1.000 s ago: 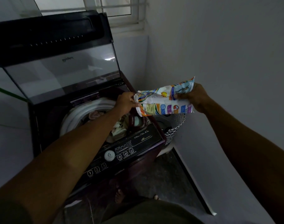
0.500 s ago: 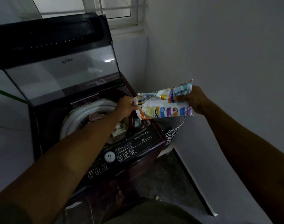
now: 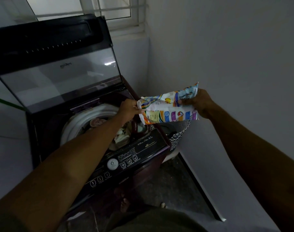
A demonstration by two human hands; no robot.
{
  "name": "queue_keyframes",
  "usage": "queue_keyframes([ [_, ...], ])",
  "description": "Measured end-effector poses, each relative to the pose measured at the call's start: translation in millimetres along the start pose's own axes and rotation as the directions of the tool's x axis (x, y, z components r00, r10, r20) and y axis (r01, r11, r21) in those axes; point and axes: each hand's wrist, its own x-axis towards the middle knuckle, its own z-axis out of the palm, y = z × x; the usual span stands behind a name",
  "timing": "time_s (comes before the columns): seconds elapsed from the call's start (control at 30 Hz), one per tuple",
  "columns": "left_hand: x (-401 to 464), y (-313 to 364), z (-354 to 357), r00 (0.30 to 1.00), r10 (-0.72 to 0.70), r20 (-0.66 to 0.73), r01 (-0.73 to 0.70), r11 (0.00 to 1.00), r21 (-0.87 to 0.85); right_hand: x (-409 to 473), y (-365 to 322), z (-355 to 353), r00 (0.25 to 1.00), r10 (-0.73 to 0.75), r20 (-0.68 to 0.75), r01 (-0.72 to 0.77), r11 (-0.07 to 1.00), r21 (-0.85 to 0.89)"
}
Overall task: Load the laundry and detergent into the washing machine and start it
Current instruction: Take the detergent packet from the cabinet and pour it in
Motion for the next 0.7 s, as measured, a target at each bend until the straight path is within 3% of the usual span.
queue_keyframes([
  [0.33, 6, 27, -14, 0.995, 0.056, 0.082, -0.061, 0.996, 0.068, -11, 36, -14, 1.000, -0.028, -0.003, 0.028, 0.984, 0.177],
  [0.47, 10, 43, -21, 0.984, 0.107, 0.145, -0.122, 0.987, 0.104, -17, 51, -17, 0.998, 0.050, -0.032, -0.039, 0.959, 0.282],
  [0.7, 8, 82, -36, 0.971, 0.176, 0.159, -0.201, 0.968, 0.154, -28, 67, -14, 0.997, 0.058, 0.059, -0.078, 0.902, 0.425],
])
